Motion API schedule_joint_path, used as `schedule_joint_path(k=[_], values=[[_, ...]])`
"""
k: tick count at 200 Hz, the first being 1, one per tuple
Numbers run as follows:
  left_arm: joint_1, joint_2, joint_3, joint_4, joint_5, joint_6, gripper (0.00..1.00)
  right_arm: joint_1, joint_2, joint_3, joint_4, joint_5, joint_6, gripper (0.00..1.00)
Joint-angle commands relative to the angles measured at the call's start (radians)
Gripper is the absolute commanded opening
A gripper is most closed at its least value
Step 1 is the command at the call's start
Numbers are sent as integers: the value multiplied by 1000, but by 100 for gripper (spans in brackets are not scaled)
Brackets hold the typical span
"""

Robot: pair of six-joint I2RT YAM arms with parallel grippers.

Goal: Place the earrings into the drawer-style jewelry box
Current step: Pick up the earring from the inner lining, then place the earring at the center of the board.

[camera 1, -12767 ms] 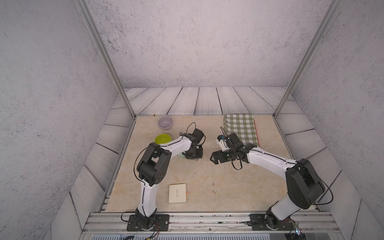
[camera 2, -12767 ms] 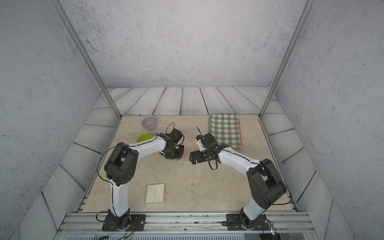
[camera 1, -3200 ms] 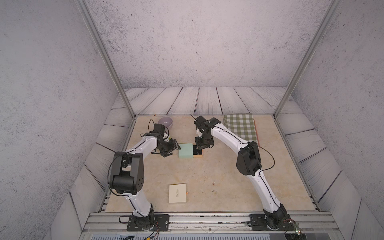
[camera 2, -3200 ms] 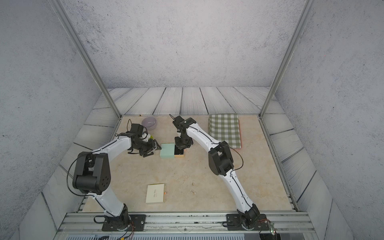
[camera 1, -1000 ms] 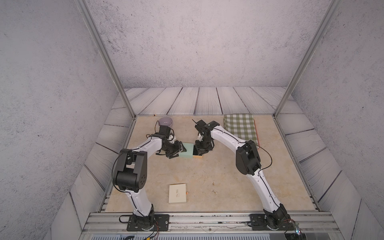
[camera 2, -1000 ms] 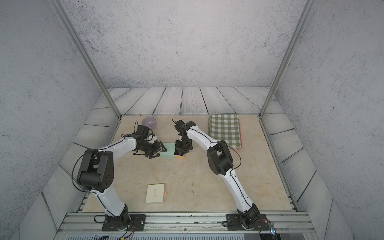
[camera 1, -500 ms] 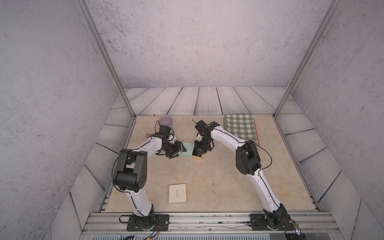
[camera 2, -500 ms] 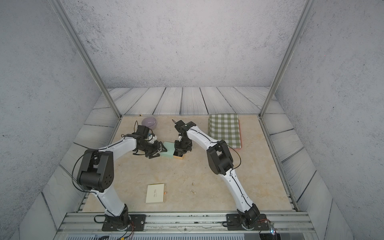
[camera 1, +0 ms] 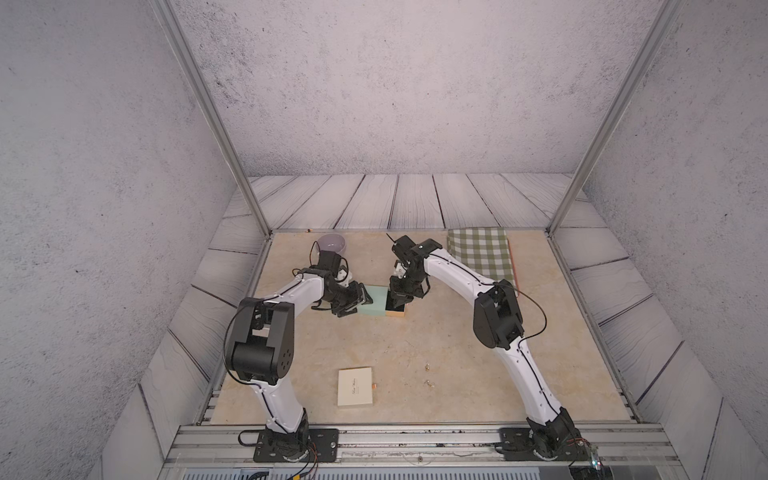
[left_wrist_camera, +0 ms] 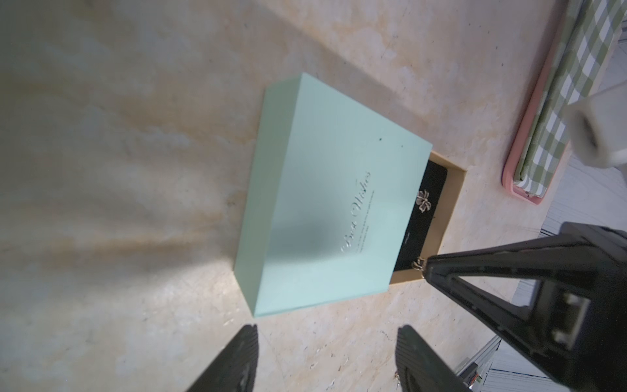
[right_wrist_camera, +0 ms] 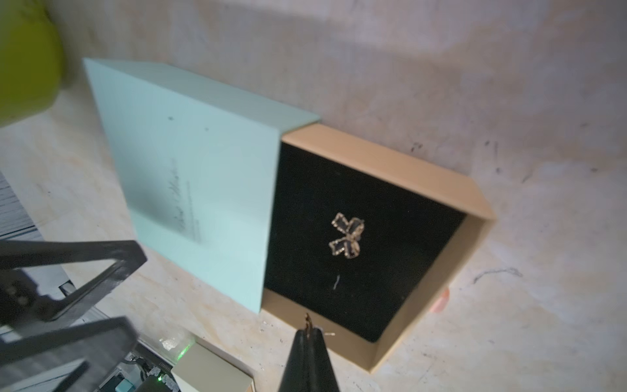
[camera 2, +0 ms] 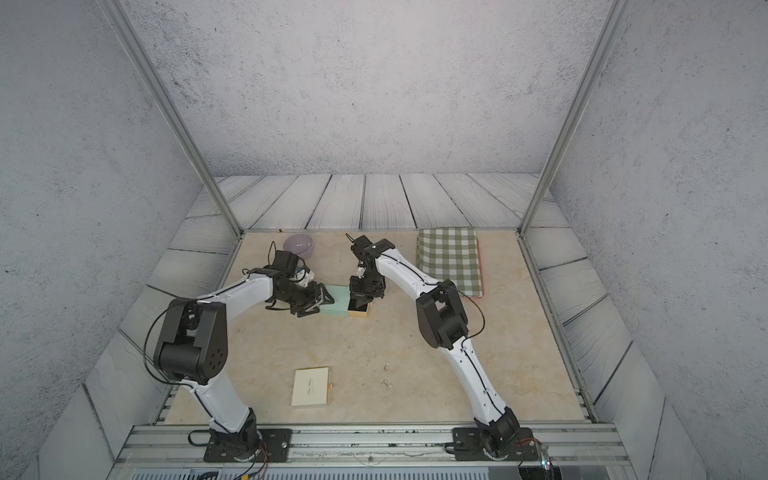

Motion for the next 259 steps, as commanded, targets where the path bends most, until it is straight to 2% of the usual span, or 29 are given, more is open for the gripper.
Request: schedule_joint_path(k=[1, 26, 63, 93, 126, 182, 243, 259], values=[[-7, -34, -17, -17, -12, 13, 68, -4, -108, -9, -19, 16, -31, 2], [-6, -45, -17, -16, -15, 13, 68, -1, -209, -109, -7, 82, -92, 2], [-8, -67, -31, -8, -13, 7, 67, 4, -413, -423, 41, 367, -188, 2], [-16, -89, -41, -10, -23, 8, 67, 6, -502, -649, 97, 571, -213, 0], [-35, -99, -42, -17, -36, 11, 67, 27, -533, -826, 227, 616, -237, 0], [-59, -122, -53, -20, -60, 13, 67, 62, -495, -922, 321, 675, -232, 0], [-72, -117, -51, -20, -64, 14, 67, 141, -475, -998, 369, 824, -199, 0], [-74, -116, -50, -20, -64, 15, 67, 166, -490, -1011, 379, 829, -188, 6]])
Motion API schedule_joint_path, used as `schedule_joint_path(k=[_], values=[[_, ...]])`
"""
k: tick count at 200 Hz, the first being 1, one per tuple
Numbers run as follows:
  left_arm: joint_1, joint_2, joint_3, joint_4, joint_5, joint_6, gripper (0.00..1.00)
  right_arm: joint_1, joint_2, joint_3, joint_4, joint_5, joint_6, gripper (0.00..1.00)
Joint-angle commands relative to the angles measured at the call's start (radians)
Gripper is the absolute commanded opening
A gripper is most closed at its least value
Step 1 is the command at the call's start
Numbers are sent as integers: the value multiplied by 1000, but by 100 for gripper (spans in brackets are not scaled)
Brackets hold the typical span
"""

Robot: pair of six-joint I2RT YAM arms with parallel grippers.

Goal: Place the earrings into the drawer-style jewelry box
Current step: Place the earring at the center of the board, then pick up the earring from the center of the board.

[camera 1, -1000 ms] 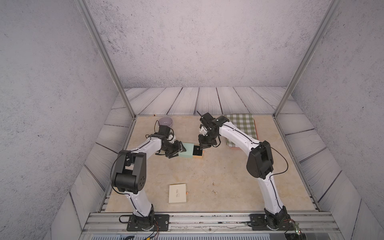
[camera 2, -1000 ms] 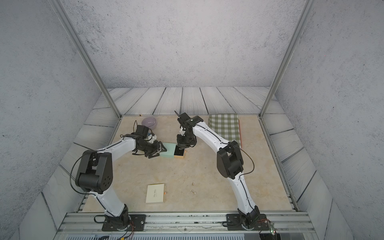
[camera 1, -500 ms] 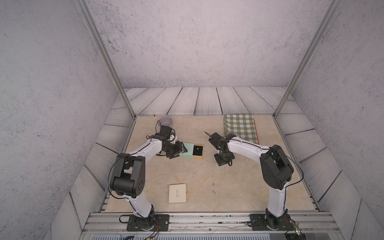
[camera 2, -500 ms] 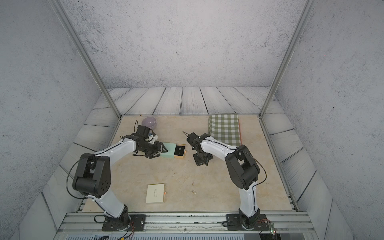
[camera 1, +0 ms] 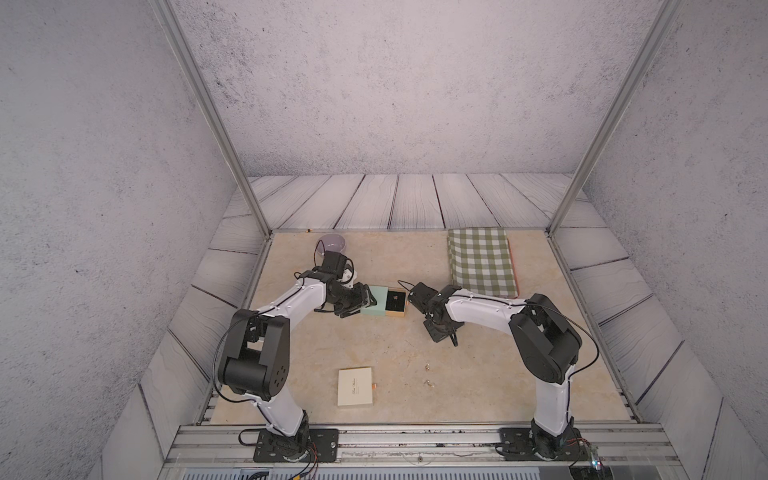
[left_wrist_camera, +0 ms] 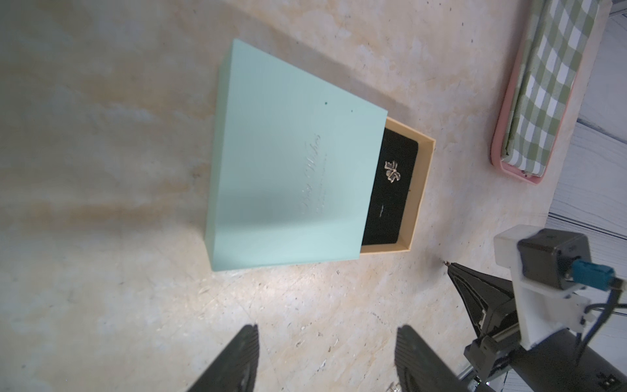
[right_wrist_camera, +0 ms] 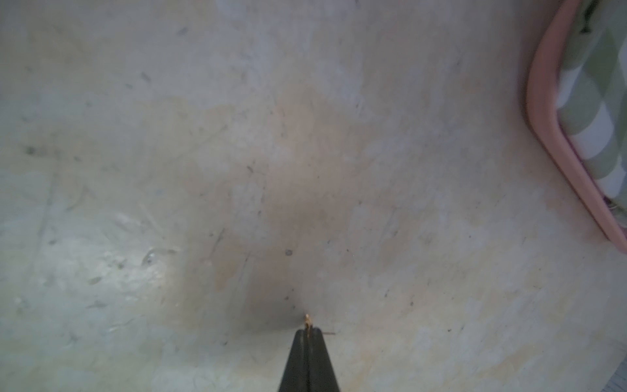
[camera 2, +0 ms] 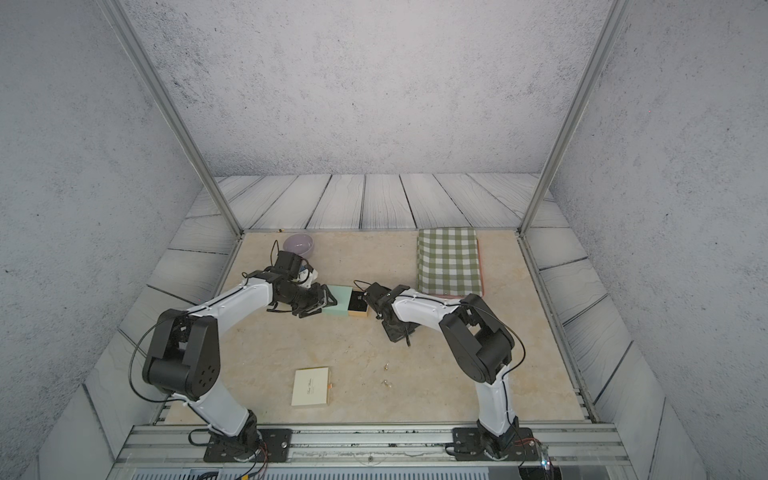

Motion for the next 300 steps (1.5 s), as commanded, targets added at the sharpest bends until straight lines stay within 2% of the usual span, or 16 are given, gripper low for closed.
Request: schedule_joint_path(k=[1, 20, 34, 46, 95, 115, 131, 144, 168, 245, 300], values=[[-10, -11, -8, -17, -12, 14, 67, 32, 13, -27, 19, 50, 30, 7], [-11, -10, -7, -17, -13, 15, 67, 60, 5, -27, 26, 49, 38, 29], [-11, -11, -7, -19, -14, 15, 67, 74, 9, -21, 25, 38, 44, 40], [-11, -13, -7, -20, -15, 15, 67, 80, 12, -17, 25, 21, 47, 43], [-18, -14, -7, -19, -16, 15, 67, 86, -69, 10, 19, -111, 52, 41], [-25, -14, -10, -20, -16, 15, 67, 75, -134, 20, -11, -89, 36, 39], [-36, -15, -10, -20, -9, 12, 67, 16, -166, 10, -40, -91, 18, 35], [-47, -18, -10, -18, -4, 12, 67, -54, -180, -18, -26, -149, -8, 33], [-61, -13, -8, -13, 18, 15, 67, -155, -149, -28, -21, -275, -40, 28], [-72, -13, -7, -3, 56, 25, 69, -191, -80, -24, 3, -387, -72, 31], [-77, -9, -10, 0, 51, 21, 69, -192, -52, -31, -13, -330, -87, 27]])
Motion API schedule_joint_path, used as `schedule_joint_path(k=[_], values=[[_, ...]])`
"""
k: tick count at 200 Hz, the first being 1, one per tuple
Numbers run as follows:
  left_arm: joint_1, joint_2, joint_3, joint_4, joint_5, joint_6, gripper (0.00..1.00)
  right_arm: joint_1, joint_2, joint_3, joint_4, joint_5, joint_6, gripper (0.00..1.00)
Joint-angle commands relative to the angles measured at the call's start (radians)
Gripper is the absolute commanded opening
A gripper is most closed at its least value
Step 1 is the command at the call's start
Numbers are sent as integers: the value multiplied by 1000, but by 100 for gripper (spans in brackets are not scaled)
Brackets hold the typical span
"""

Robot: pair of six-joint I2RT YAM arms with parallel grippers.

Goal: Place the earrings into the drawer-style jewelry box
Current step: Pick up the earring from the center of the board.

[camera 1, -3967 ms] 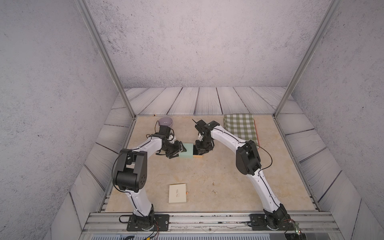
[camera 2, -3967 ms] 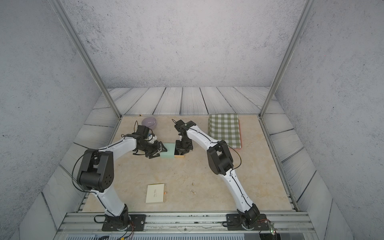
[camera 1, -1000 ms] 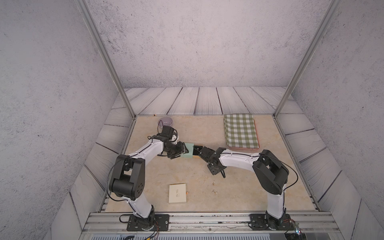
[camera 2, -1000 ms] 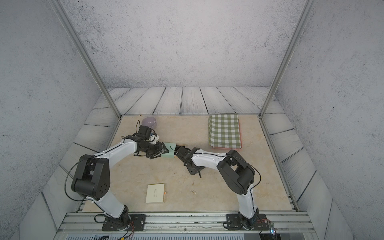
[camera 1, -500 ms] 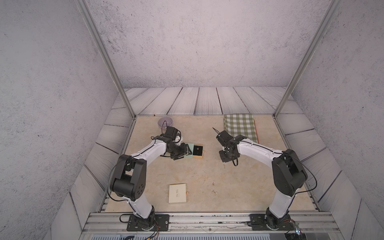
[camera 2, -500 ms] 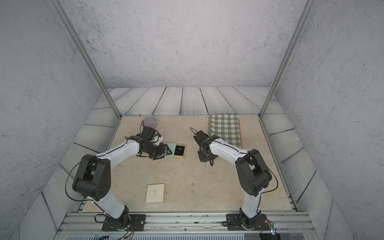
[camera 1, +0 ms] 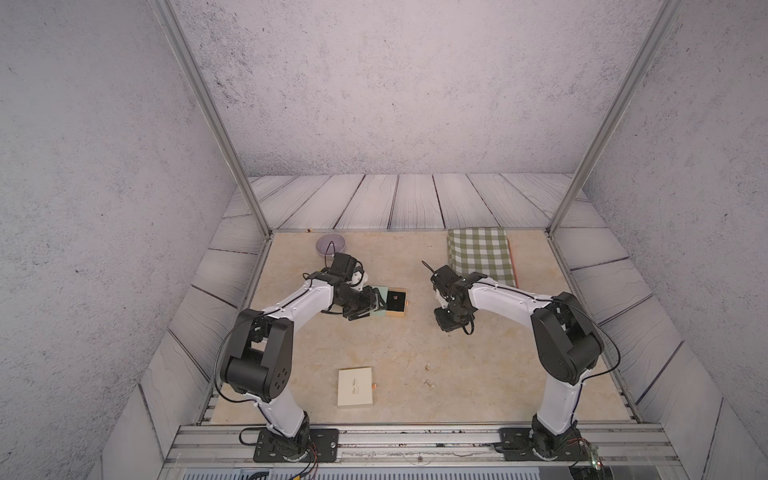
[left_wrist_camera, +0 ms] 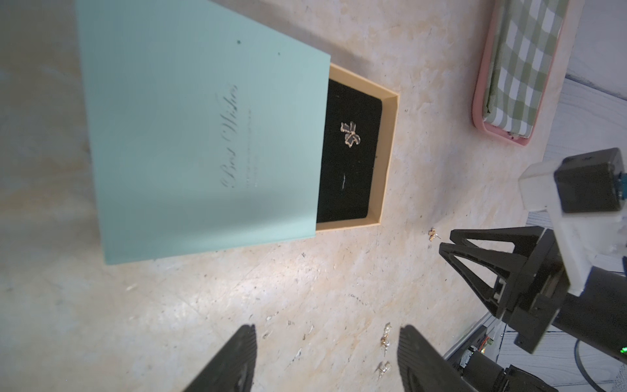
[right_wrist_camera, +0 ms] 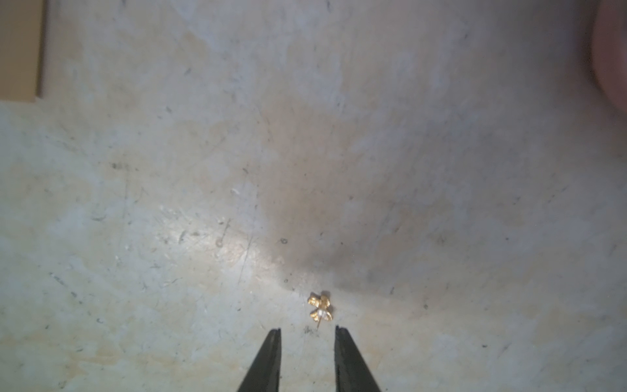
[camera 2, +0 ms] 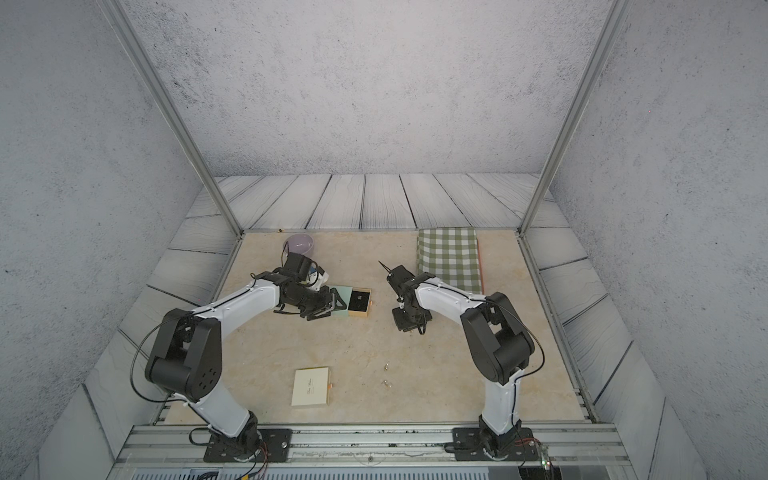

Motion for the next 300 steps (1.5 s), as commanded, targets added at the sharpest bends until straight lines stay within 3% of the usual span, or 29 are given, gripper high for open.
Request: schedule_joint_path(k=[1, 85, 189, 300], values=[[-8, -8, -10, -2, 8, 14, 69, -1, 29, -13, -23, 22, -15, 27], [-9, -1, -8, -1, 6, 13, 69, -1, 34, -18, -16, 38, -12, 20], [-12, -3, -8, -1, 7, 12, 69, 0, 32, 14, -40, 55, -9, 21], [-14, -2, -10, 1, 7, 12, 70, 0, 24, 11, -40, 60, -9, 0]])
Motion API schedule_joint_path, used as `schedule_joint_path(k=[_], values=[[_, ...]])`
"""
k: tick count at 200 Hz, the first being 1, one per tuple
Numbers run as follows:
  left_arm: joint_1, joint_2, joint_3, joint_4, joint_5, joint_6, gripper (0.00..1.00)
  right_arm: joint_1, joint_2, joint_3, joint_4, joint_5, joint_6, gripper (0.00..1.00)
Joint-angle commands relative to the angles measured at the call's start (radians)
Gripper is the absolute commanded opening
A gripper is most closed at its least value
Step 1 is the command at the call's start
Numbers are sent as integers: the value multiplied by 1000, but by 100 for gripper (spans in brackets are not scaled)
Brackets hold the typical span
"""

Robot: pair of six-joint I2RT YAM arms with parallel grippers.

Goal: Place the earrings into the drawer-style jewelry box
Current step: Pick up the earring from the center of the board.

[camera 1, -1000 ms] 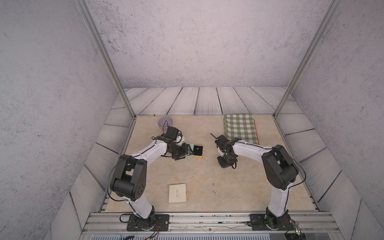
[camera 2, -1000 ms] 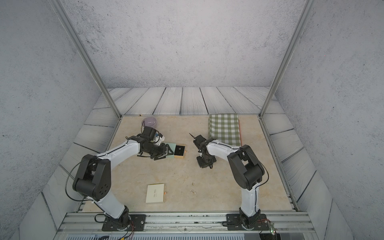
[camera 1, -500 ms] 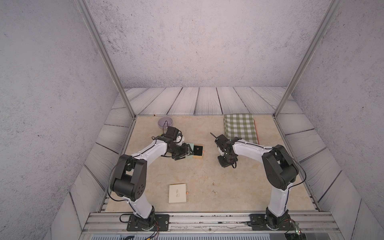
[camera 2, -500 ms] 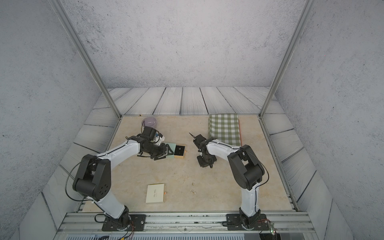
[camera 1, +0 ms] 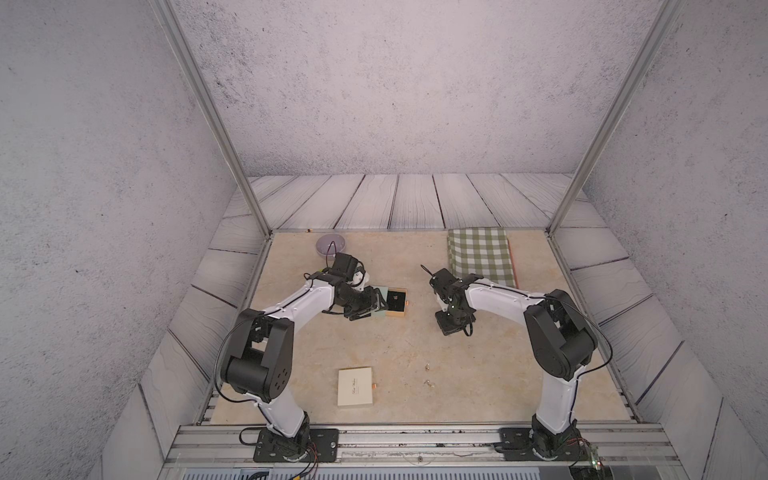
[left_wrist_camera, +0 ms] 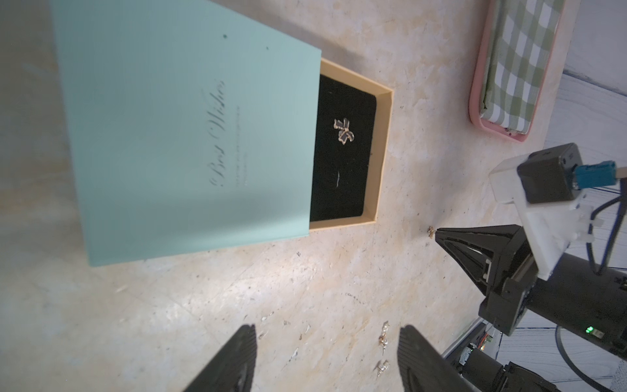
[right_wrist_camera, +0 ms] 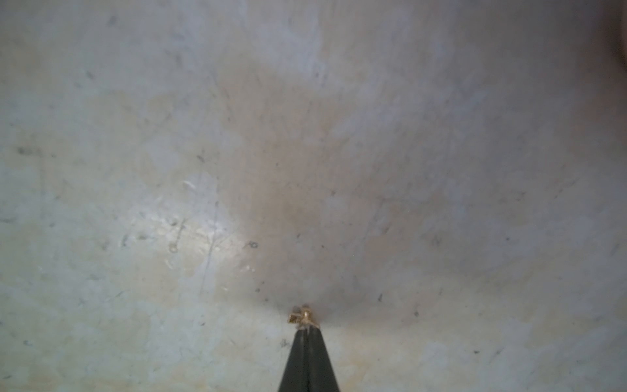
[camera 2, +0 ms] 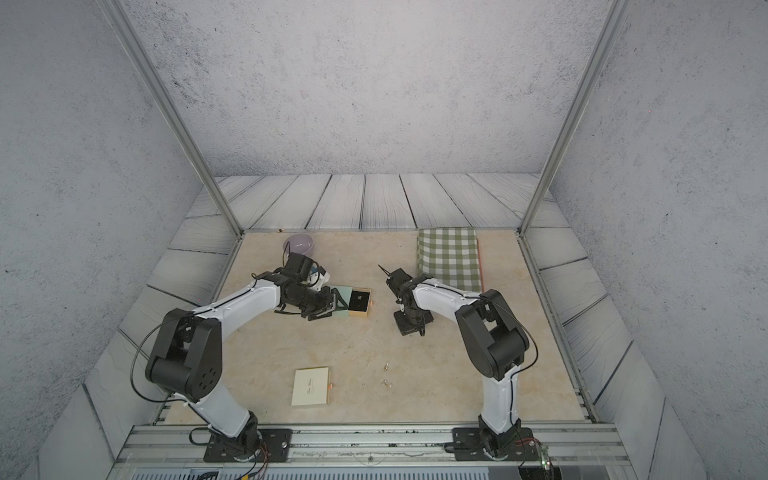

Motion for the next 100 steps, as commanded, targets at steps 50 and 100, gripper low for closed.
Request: schedule_joint_path(k=[50, 100], values=[[-7, -35, -7, 13, -6, 31, 69, -51, -92, -11, 25, -211, 21, 0], [-12, -202, -55, 145, 43, 96, 68, -160, -238, -114, 302, -862, 126, 0]])
